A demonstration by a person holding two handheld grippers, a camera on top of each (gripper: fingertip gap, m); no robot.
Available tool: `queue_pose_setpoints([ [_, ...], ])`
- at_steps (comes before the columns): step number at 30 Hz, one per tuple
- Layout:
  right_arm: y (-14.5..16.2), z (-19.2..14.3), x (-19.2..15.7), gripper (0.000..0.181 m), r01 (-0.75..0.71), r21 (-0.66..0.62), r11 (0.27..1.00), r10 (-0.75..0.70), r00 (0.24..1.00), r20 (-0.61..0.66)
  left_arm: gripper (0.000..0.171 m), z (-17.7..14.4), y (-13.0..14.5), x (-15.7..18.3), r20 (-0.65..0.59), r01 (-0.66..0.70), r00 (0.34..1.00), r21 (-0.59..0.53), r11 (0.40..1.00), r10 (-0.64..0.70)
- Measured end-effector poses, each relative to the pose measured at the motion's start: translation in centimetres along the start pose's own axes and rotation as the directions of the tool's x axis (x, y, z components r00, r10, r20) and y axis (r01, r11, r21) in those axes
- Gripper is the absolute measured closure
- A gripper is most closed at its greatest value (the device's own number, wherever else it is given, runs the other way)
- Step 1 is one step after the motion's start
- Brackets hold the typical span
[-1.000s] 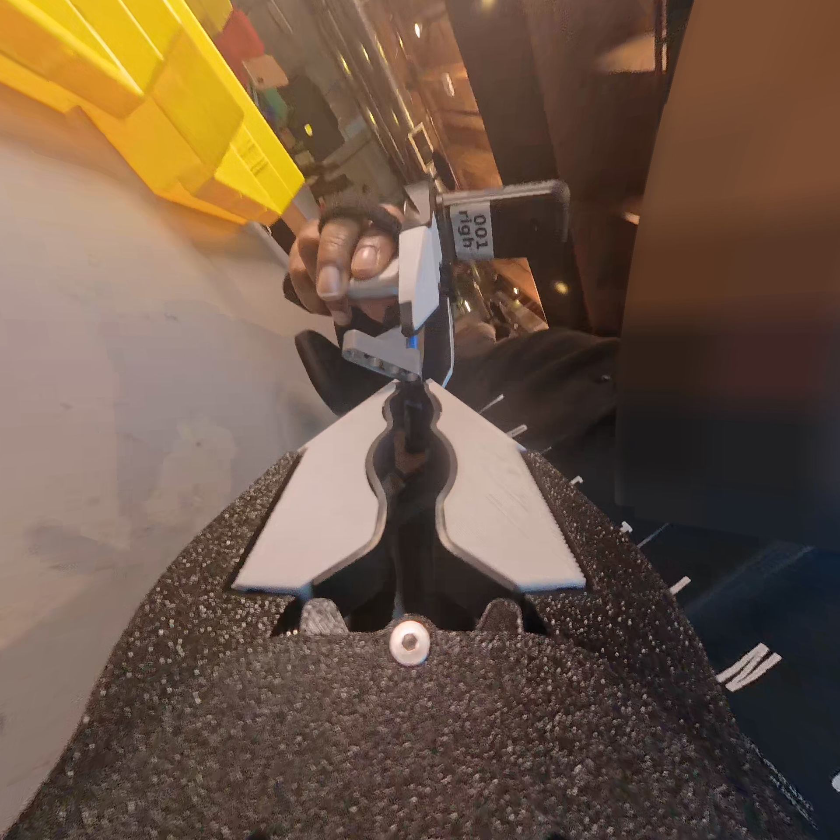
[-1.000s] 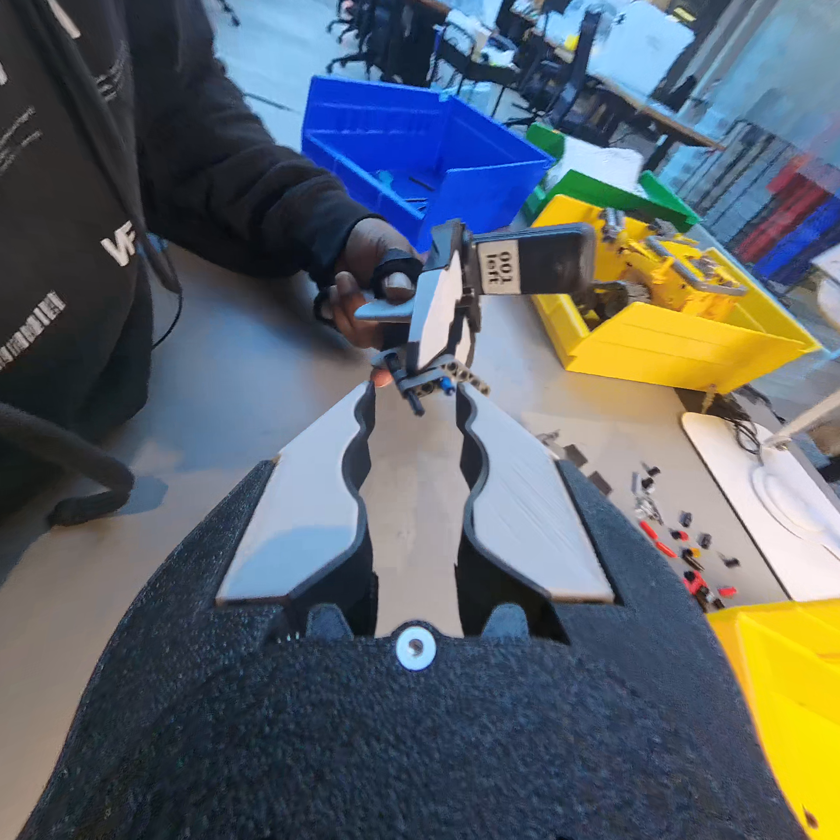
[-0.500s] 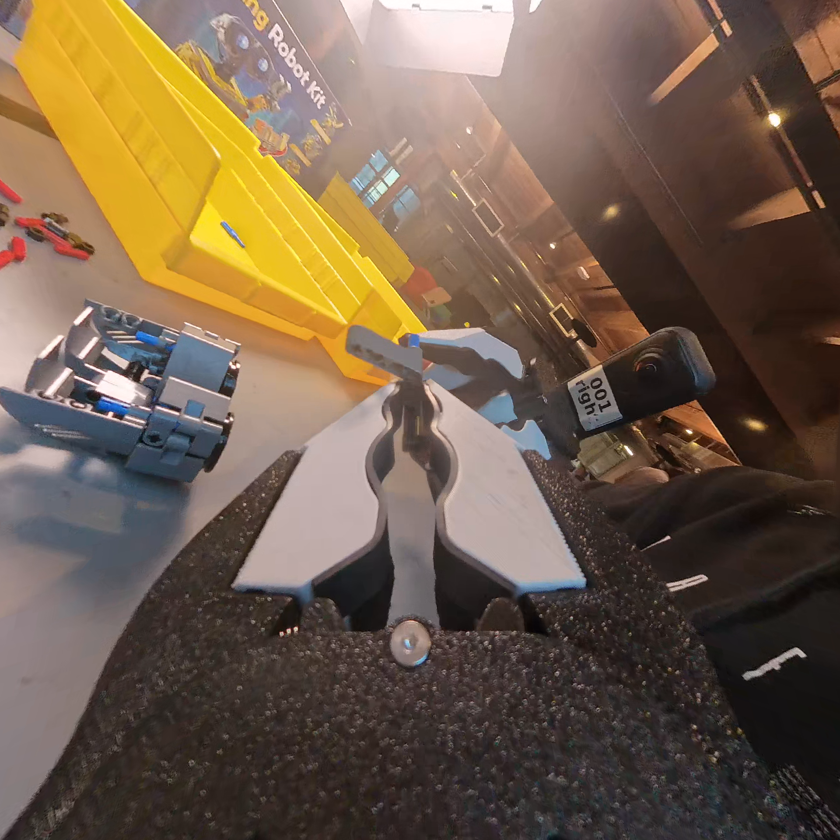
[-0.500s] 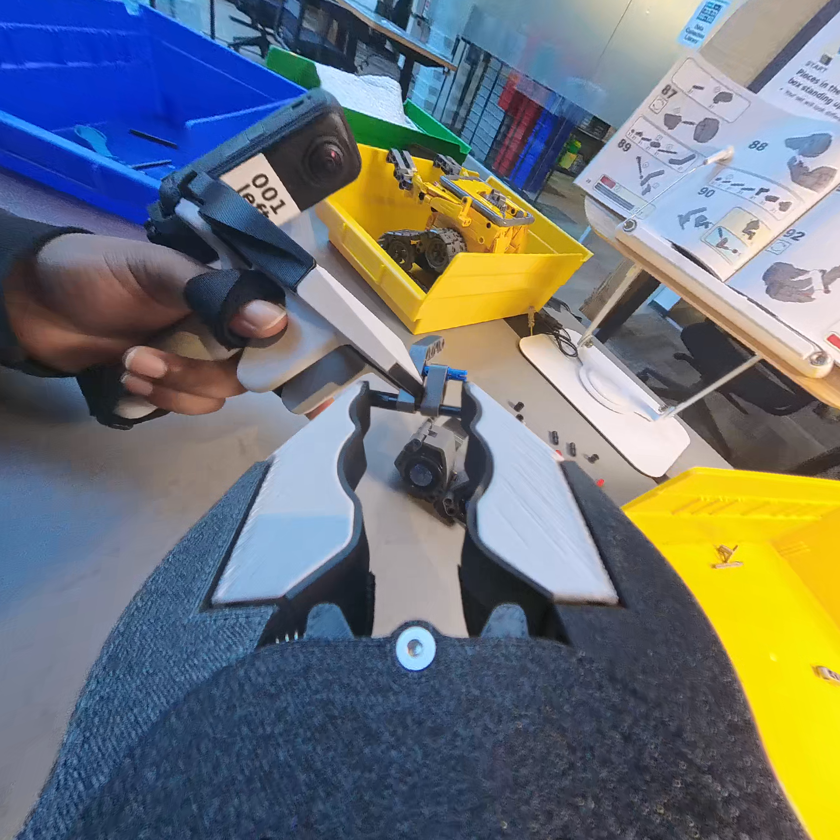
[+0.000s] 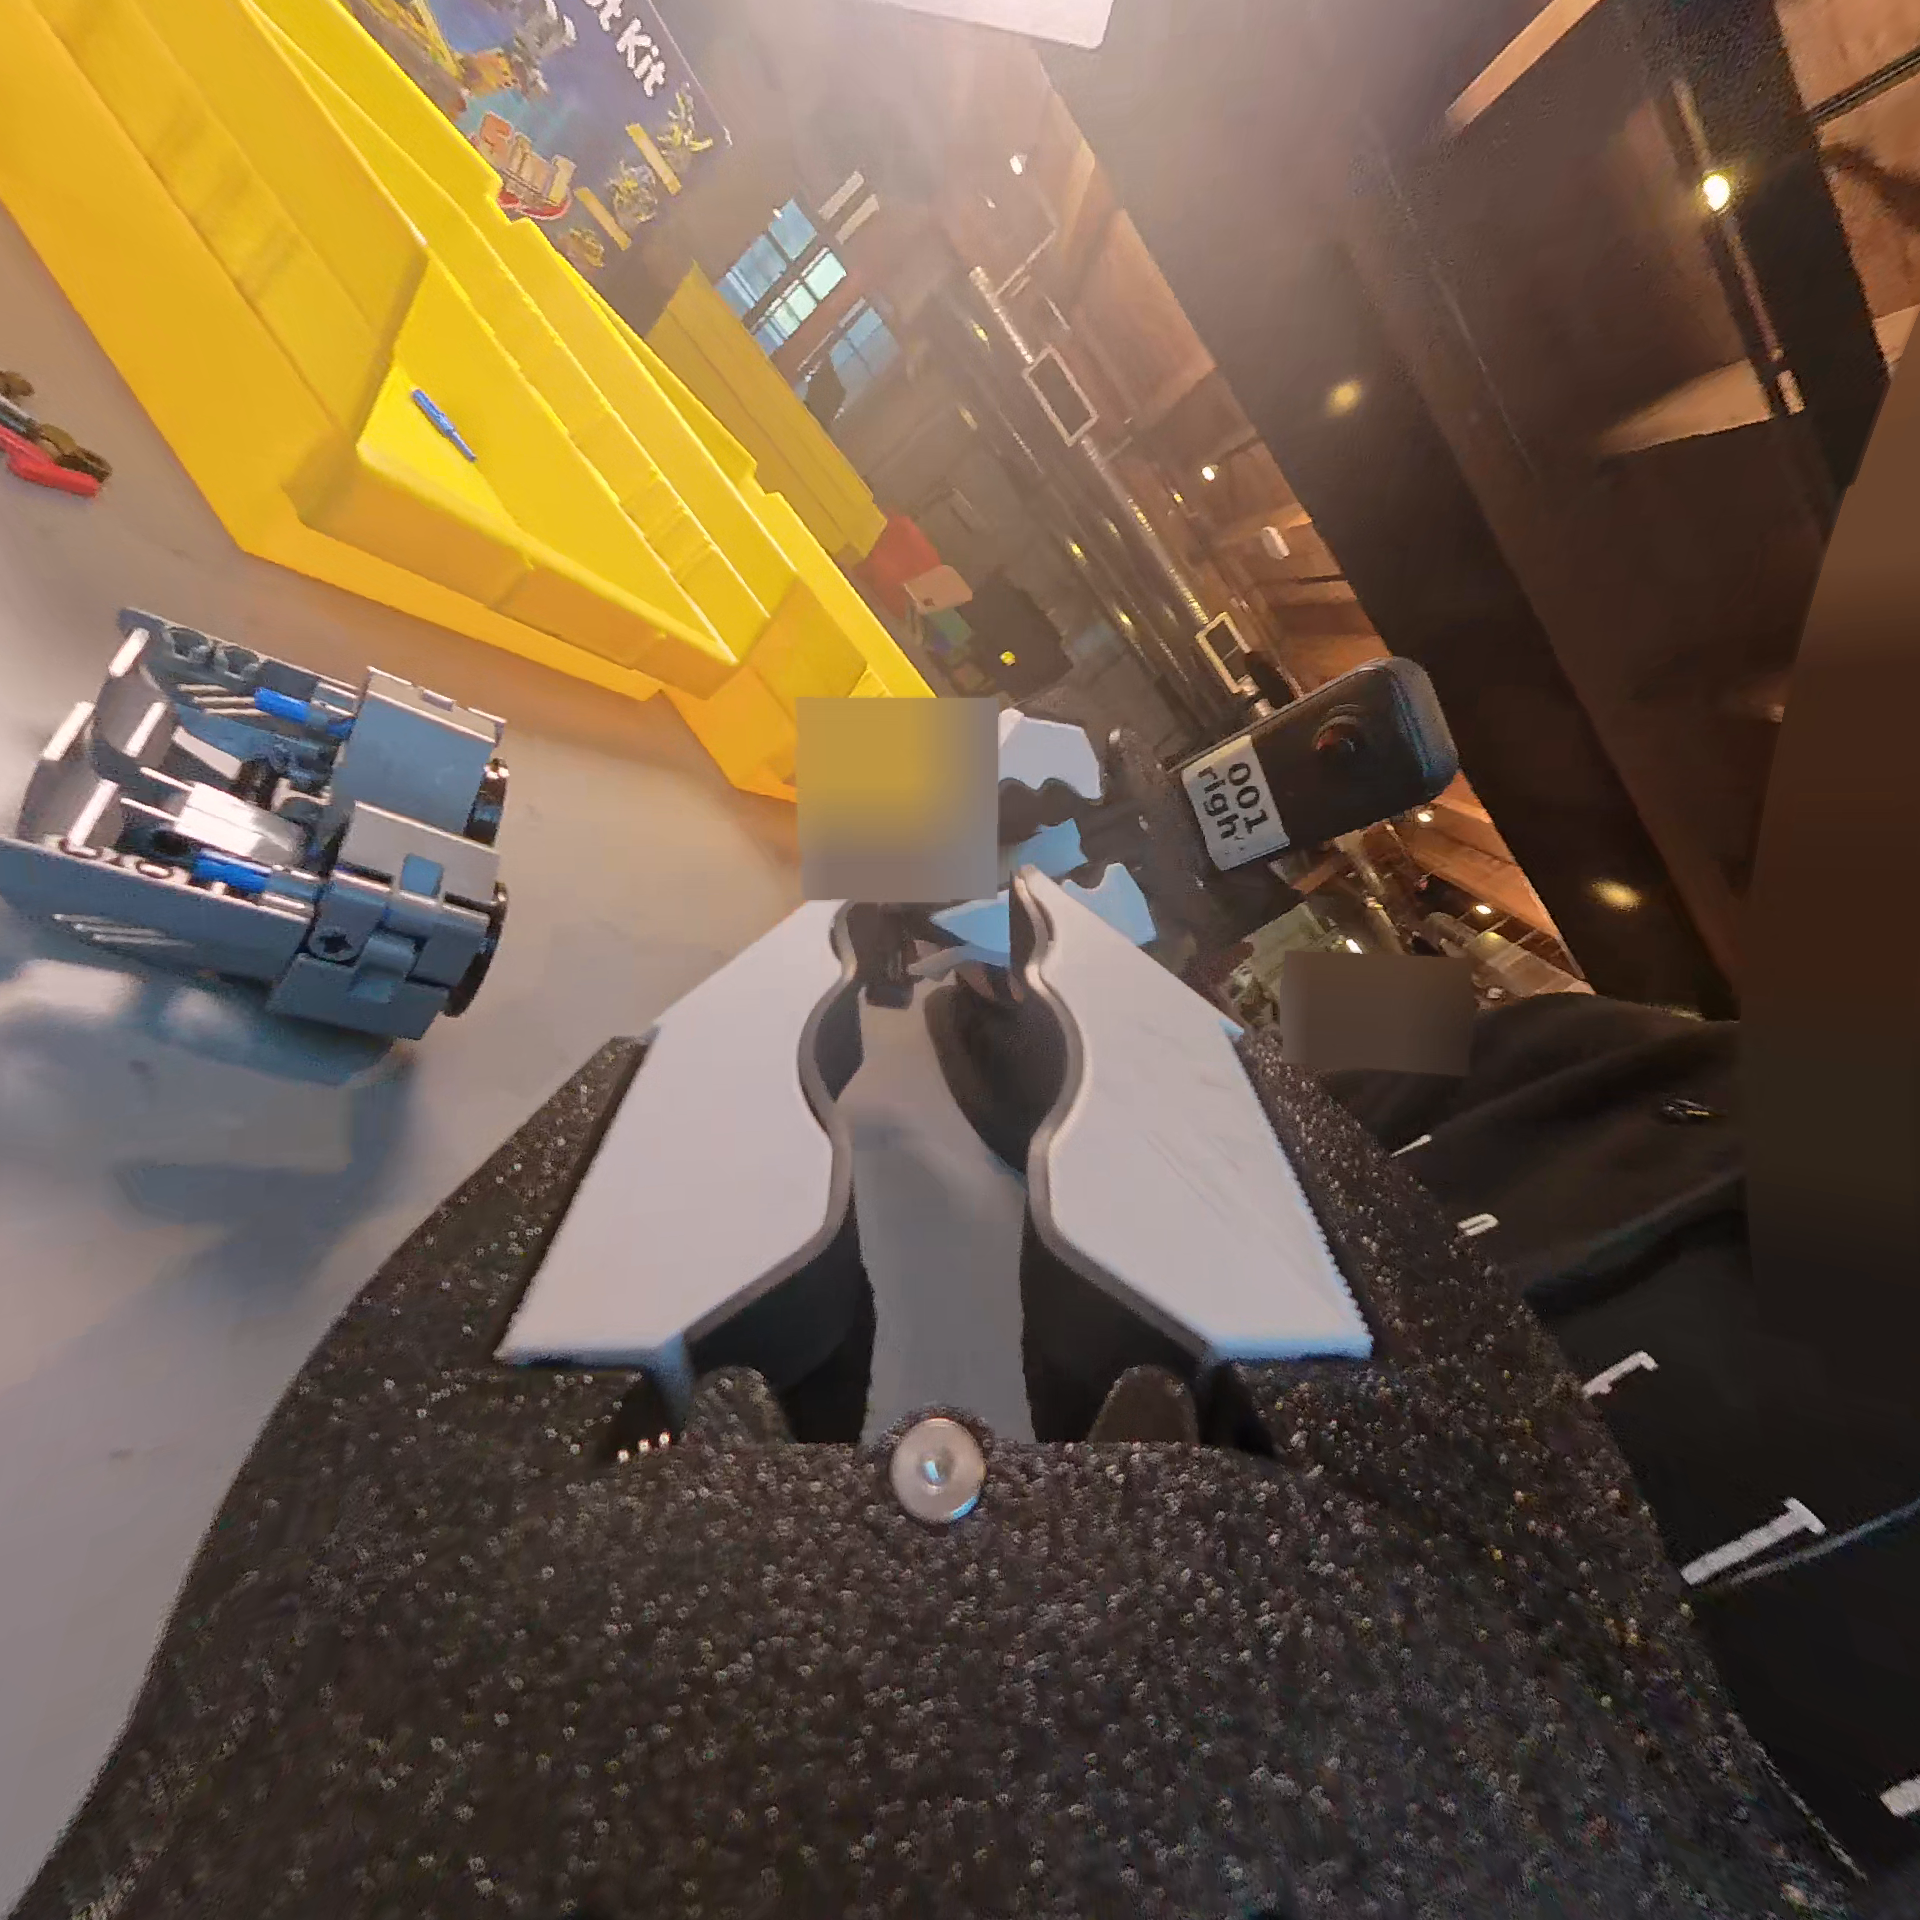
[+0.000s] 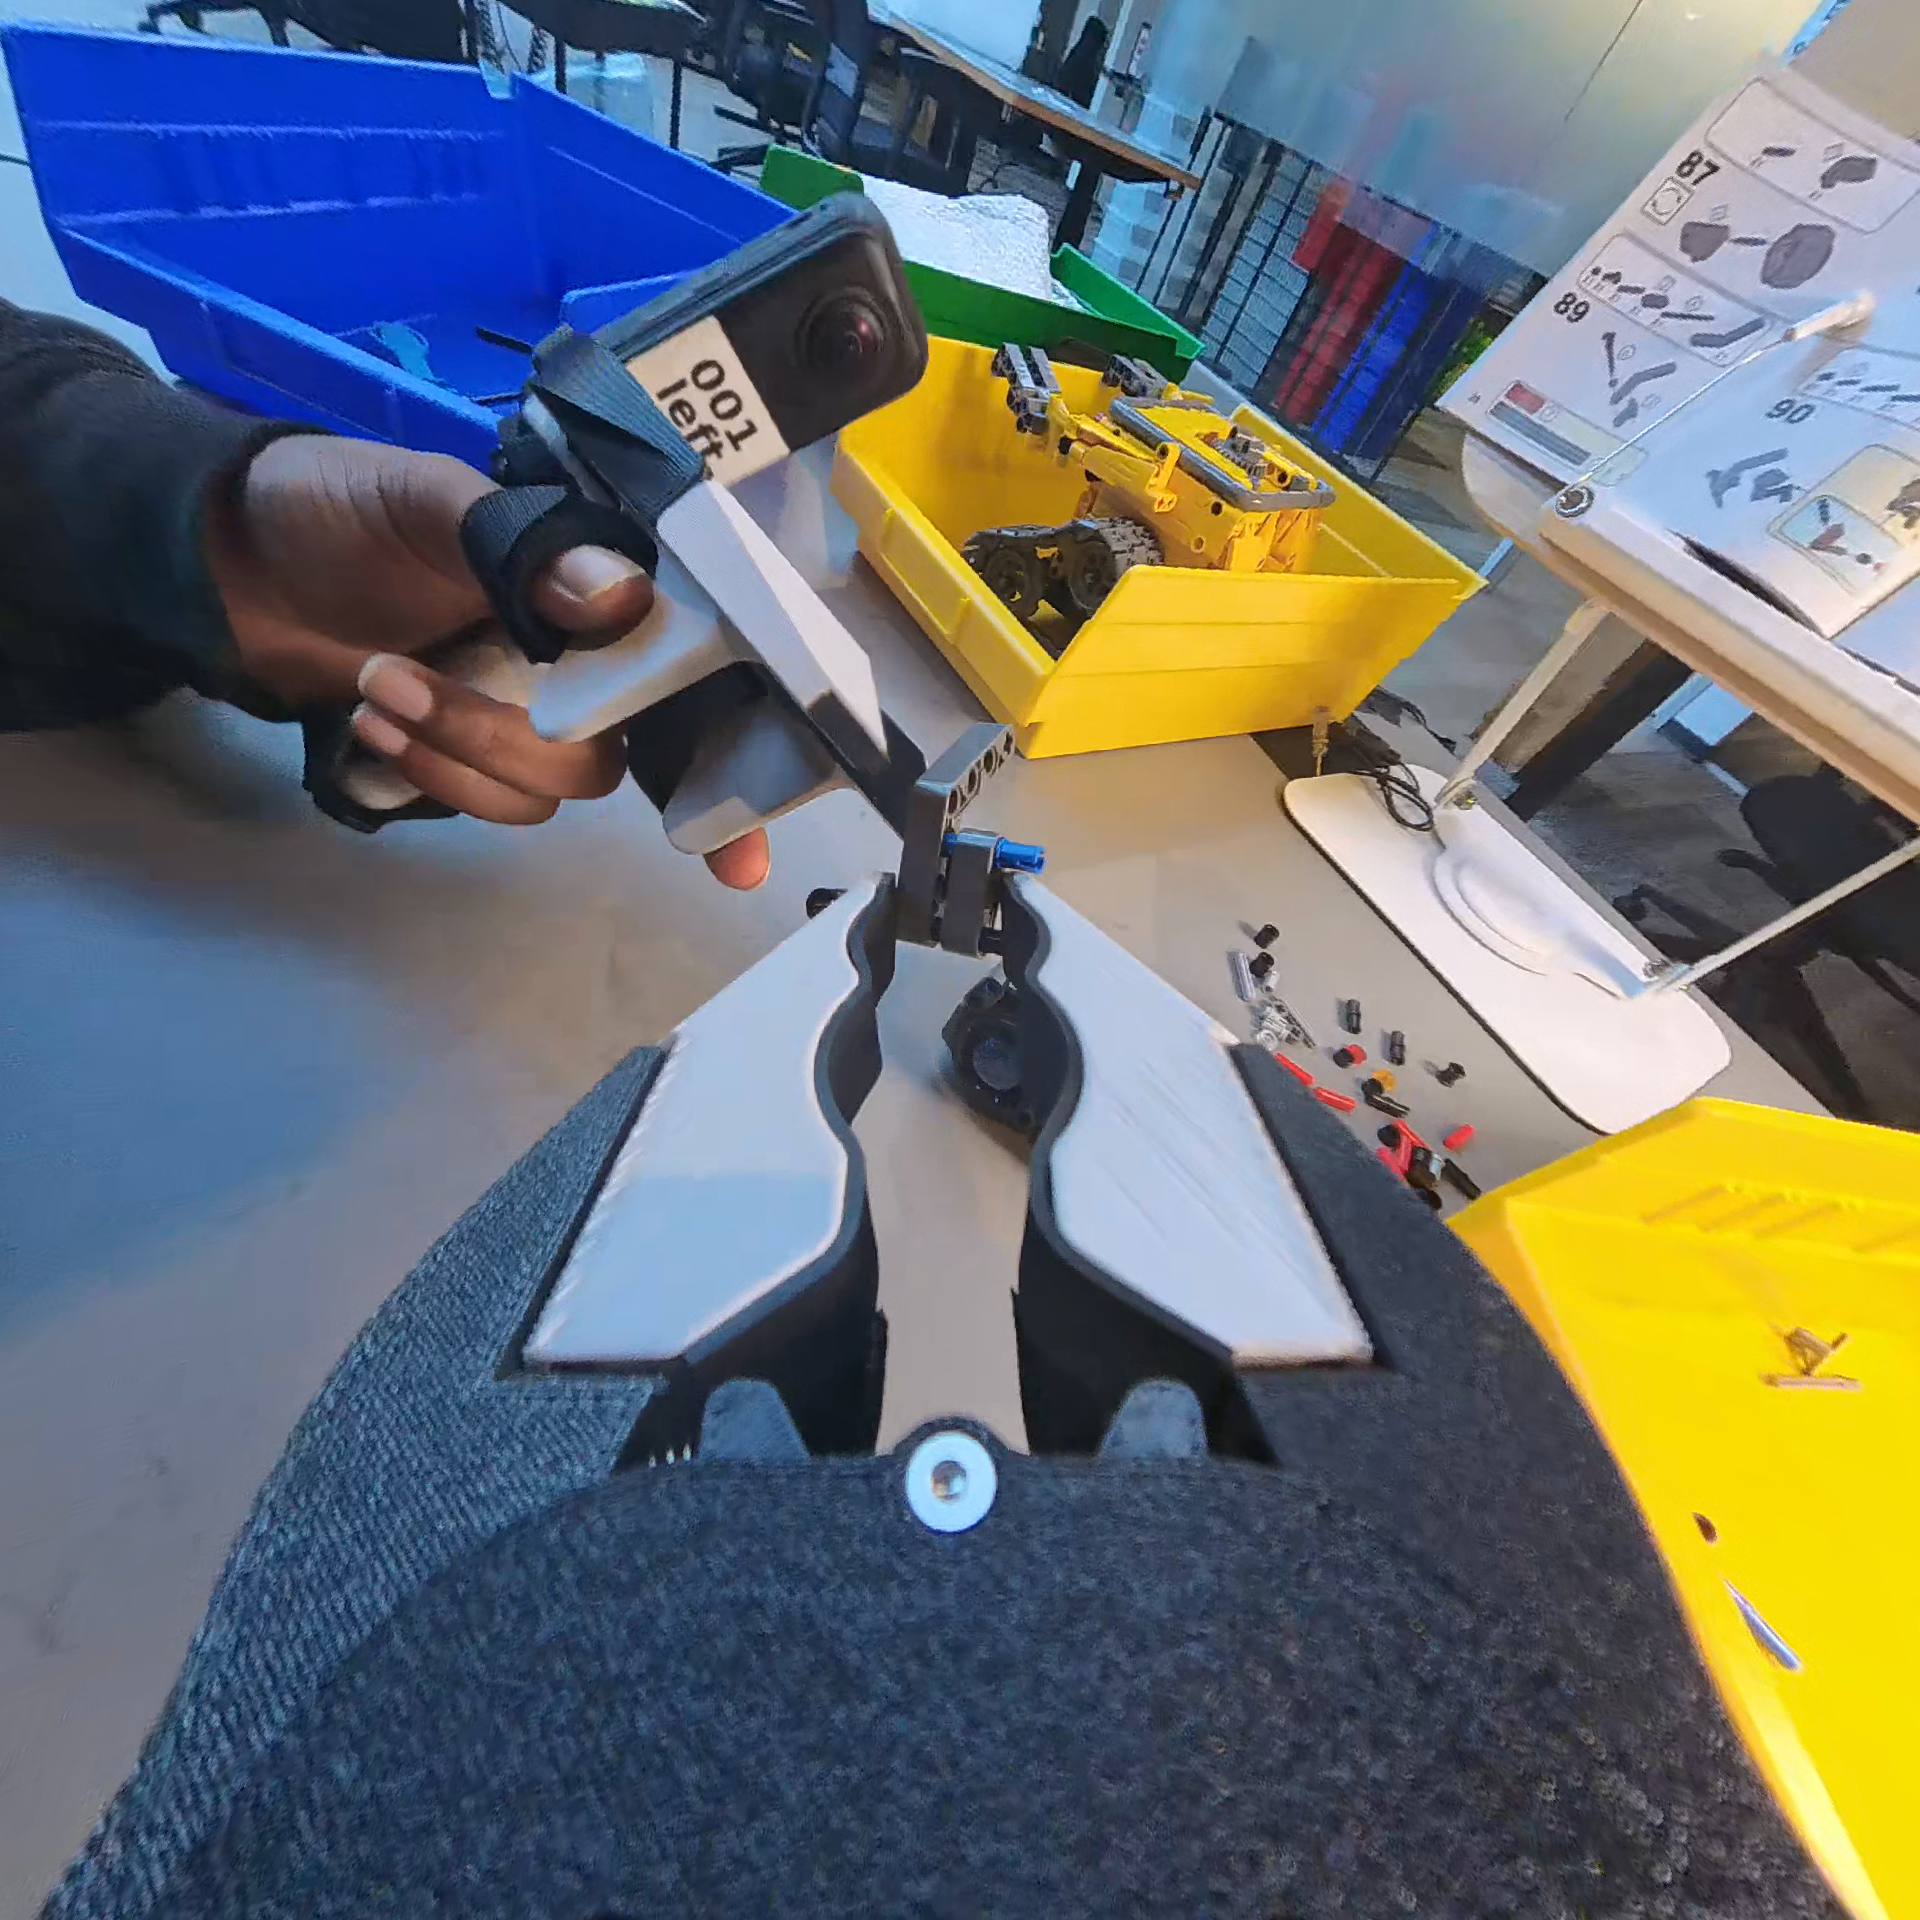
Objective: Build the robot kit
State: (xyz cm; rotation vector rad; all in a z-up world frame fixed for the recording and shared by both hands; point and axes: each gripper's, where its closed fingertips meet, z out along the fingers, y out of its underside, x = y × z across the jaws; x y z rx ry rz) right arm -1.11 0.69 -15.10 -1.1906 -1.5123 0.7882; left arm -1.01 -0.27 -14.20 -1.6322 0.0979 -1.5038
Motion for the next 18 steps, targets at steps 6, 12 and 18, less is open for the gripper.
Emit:
queue_pose_setpoints([
  [6, 0.9, 0.5, -0.6, 0.163, 0.067, -0.049, 0.997, -0.067, 0.998, -0.001, 0.161, 0.2, 0.6, -1.1, 0.07, -0.023, 0.997, -0.013, 1.0, 0.024],
  [12, 1.5, 1.6, 0.4, 0.16, -0.053, -0.1, 0.994, 0.042, 0.994, -0.102, 0.162, 0.4, -0.2, -2.2, 0.166, -0.021, 0.986, 0.097, 0.995, 0.005],
  [18, 1.6, 2.0, 0.7, 0.166, 0.006, -0.105, 0.995, -0.019, 0.992, -0.124, 0.161, 0.4, -0.3, -2.2, 0.153, 0.001, 0.988, 0.117, 0.993, -0.019],
])
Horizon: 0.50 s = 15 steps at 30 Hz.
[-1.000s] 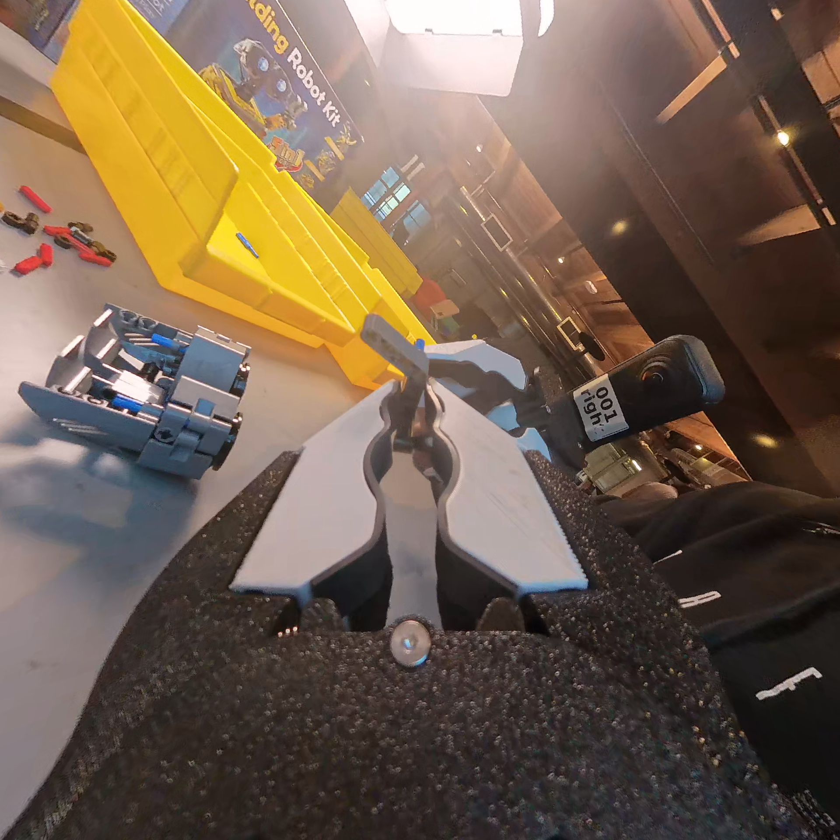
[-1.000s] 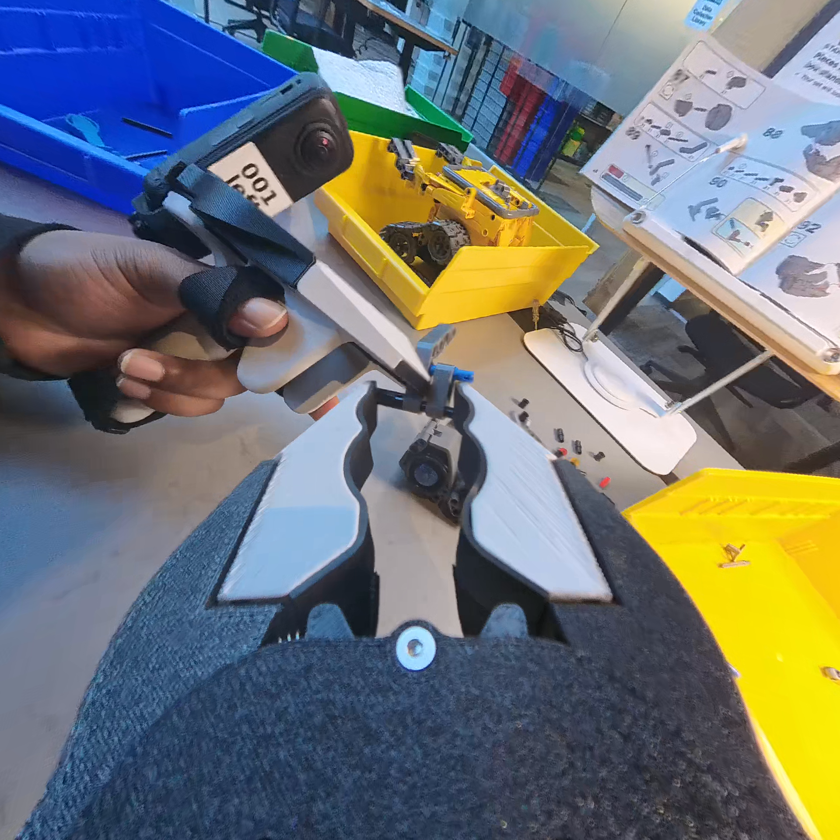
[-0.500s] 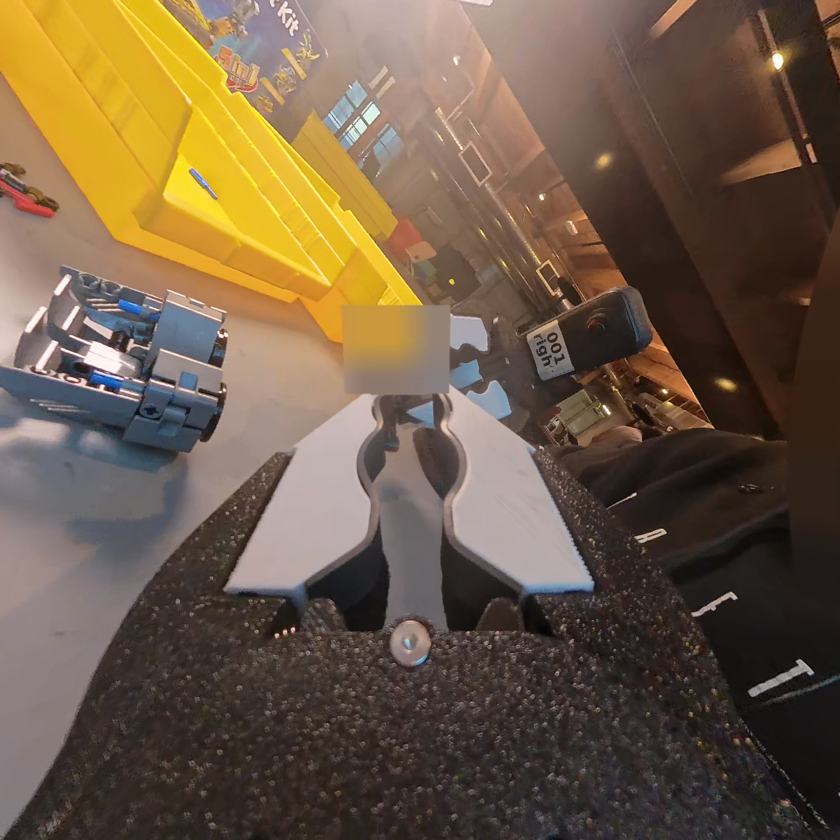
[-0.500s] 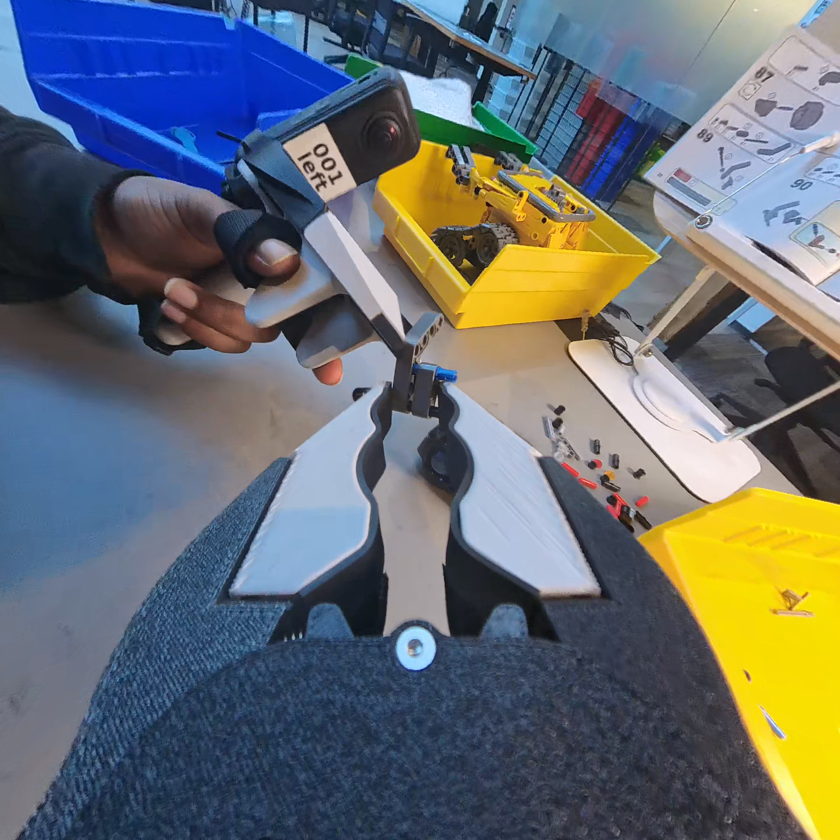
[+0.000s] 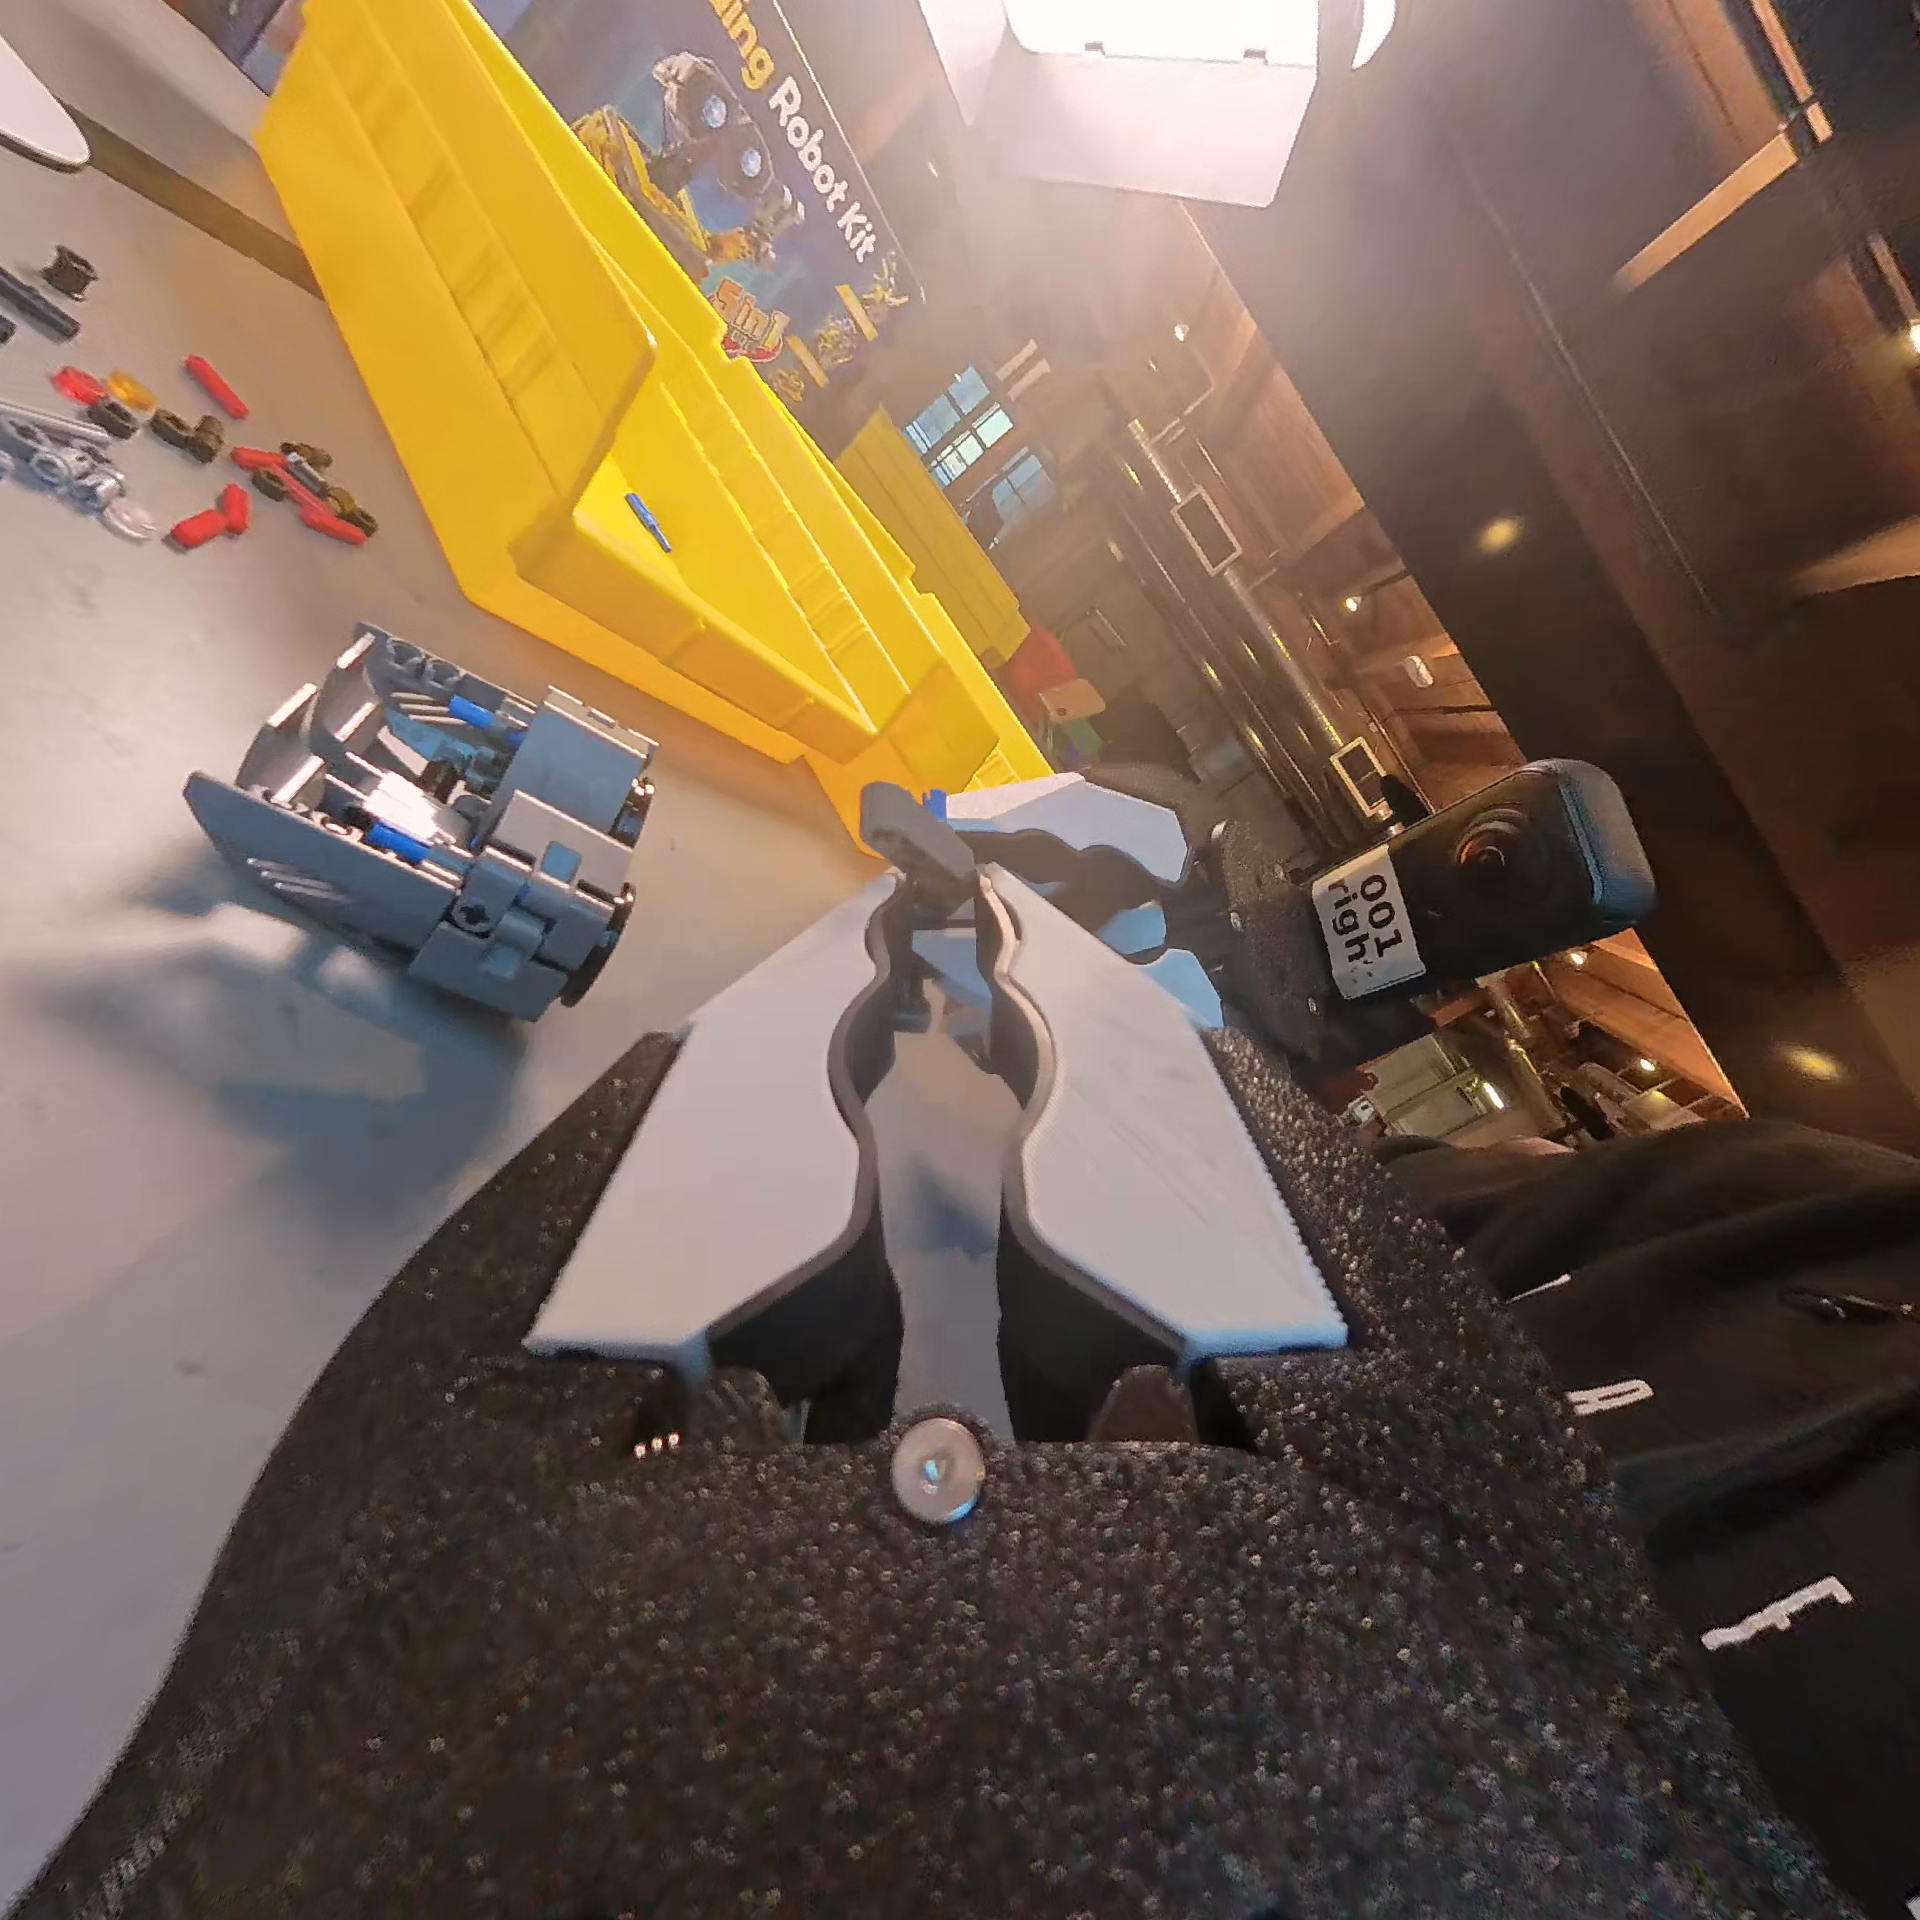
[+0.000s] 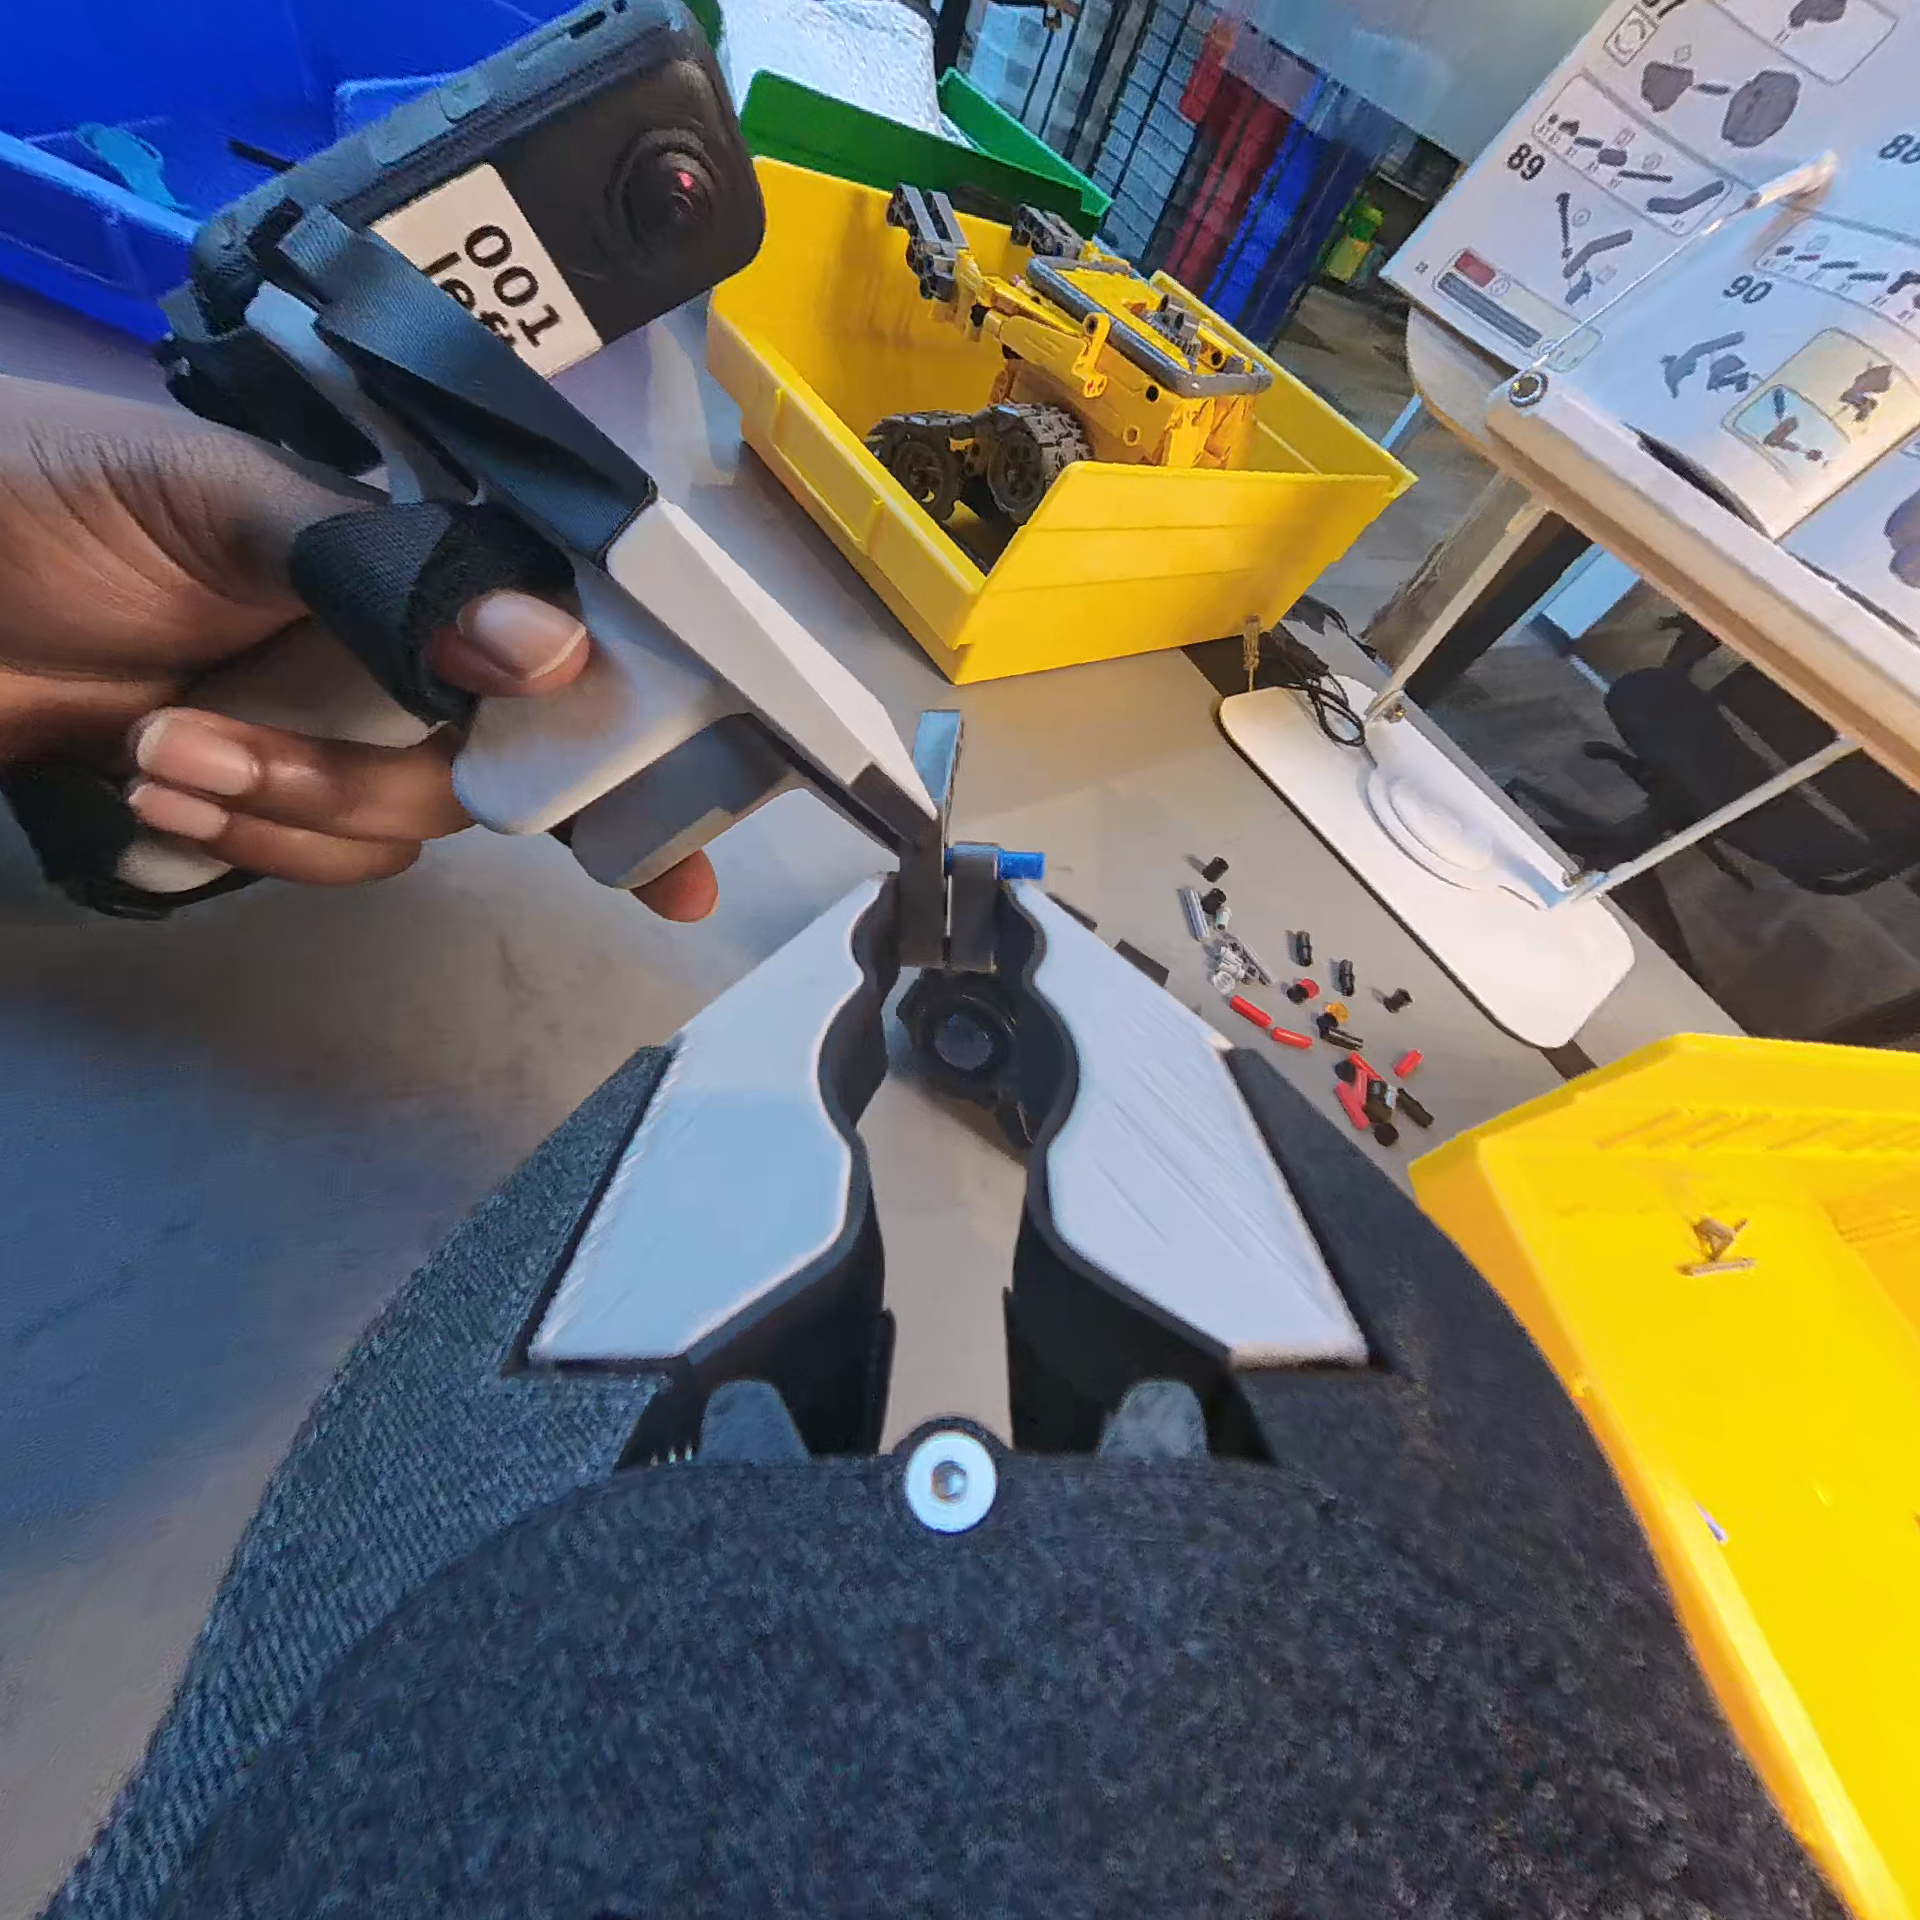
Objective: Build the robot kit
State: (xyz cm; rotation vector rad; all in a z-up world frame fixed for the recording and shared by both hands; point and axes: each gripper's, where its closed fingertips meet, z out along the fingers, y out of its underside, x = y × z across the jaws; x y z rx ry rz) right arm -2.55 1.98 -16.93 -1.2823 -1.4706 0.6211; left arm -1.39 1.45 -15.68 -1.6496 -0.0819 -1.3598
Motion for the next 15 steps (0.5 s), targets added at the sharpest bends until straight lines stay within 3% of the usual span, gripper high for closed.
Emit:
queue_pose_setpoints([
  [9, 0.06, -0.1, -0.35, 0.168, 0.156, 0.005, 0.988, -0.156, 0.987, 0.022, 0.161, -0.26, 0.51, 0.03, -0.029, -0.022, 0.999, -0.06, 0.998, 0.02],
  [15, -0.65, -0.51, 0.33, 0.161, 0.061, 0.104, 0.993, -0.062, 0.998, 0.007, 0.162, -0.62, -0.3, -0.24, -0.01, -0.098, 0.995, -0.061, 0.993, 0.098],
])
